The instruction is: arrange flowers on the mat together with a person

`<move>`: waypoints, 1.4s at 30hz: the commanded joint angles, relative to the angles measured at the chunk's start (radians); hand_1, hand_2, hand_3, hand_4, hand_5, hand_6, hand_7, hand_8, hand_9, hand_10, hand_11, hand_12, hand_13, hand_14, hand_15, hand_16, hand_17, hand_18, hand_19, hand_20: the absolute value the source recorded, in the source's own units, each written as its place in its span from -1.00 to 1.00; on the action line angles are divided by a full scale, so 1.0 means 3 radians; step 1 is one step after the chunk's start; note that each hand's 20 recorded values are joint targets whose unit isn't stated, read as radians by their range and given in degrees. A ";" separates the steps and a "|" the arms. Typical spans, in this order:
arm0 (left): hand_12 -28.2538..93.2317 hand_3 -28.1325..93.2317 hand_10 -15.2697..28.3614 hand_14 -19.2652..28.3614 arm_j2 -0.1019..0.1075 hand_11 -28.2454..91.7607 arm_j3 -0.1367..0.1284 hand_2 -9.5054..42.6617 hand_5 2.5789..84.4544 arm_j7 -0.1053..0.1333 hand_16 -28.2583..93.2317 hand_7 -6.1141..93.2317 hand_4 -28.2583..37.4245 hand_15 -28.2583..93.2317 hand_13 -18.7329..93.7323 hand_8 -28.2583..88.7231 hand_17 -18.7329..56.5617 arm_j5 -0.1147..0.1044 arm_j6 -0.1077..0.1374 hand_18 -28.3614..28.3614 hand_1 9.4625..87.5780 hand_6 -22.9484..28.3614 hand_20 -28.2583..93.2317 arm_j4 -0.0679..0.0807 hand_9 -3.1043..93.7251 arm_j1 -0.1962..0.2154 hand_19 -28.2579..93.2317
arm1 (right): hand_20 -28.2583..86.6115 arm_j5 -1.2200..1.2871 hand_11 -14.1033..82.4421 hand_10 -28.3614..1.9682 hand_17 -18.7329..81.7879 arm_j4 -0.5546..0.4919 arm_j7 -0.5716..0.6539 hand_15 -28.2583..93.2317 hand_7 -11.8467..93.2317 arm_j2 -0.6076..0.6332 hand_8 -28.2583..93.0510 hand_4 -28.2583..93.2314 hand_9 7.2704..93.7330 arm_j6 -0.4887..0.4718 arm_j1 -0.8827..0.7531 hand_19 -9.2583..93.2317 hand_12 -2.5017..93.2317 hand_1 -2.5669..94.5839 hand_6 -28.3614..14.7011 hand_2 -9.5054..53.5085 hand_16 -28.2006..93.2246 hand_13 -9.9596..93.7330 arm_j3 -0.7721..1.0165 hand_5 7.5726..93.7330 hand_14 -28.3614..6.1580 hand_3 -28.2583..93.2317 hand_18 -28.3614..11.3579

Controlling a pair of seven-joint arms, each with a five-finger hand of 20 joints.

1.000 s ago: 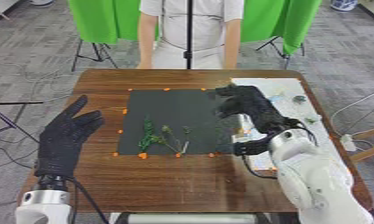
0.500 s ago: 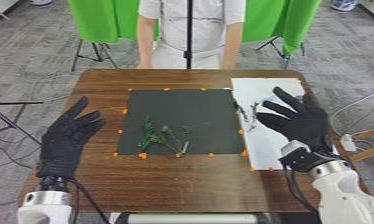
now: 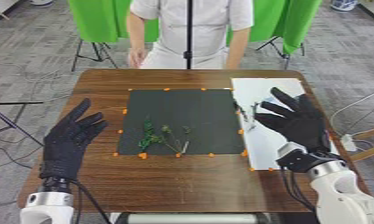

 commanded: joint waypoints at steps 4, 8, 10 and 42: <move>-0.33 0.73 0.63 0.94 0.0006 -0.14 0.0033 -0.35 -0.11 -0.0032 -0.63 -0.74 -0.90 0.33 -0.14 -0.63 -0.62 -0.0036 0.0025 0.88 -0.68 0.21 -0.30 0.0016 -0.10 0.0015 0.39 | -0.19 0.0025 -0.49 -0.24 -0.52 -0.0004 0.0005 0.03 -0.56 -0.0039 -0.73 -0.98 -0.05 0.0027 -0.0023 0.03 -0.65 -0.67 0.33 -0.31 -0.29 -0.05 -0.0017 -0.16 -0.56 0.63 -0.74; -0.33 0.73 0.63 0.94 0.0042 -0.14 0.0060 -0.35 -0.11 -0.0005 -0.63 -0.74 -0.90 0.34 -0.14 -0.63 -0.62 -0.0053 0.0005 0.88 -0.68 0.22 -0.30 0.0042 -0.10 -0.0028 0.39 | -0.18 0.0032 -0.48 -0.23 -0.52 0.0028 -0.0012 0.03 -0.56 -0.0023 -0.73 -0.99 -0.05 -0.0004 0.0011 0.03 -0.65 -0.67 0.33 -0.31 -0.30 -0.05 -0.0042 -0.16 -0.55 0.63 -0.74; -0.33 0.73 0.63 0.94 0.0045 -0.14 0.0063 -0.35 -0.11 -0.0032 -0.63 -0.74 -0.90 0.34 -0.14 -0.63 -0.62 -0.0037 -0.0017 0.87 -0.68 0.22 -0.30 0.0055 -0.10 -0.0068 0.39 | -0.18 0.0021 -0.48 -0.23 -0.52 0.0033 -0.0013 0.03 -0.55 -0.0008 -0.73 -0.98 -0.04 0.0008 0.0017 0.03 -0.65 -0.67 0.33 -0.31 -0.30 -0.05 -0.0052 -0.16 -0.55 0.63 -0.74; -0.33 0.72 0.64 0.94 0.0019 -0.12 0.0060 -0.35 -0.10 -0.0070 -0.64 -0.74 -0.88 0.35 -0.14 -0.63 -0.63 -0.0035 -0.0001 0.87 -0.66 0.24 -0.29 0.0017 -0.10 -0.0047 0.39 | -0.18 0.0045 -0.43 -0.26 -0.52 0.0005 0.0034 0.08 -0.54 -0.0034 -0.74 -0.98 0.00 0.0076 -0.0008 0.05 -0.65 -0.67 0.33 -0.32 -0.31 -0.02 -0.0057 -0.14 -0.52 0.64 -0.74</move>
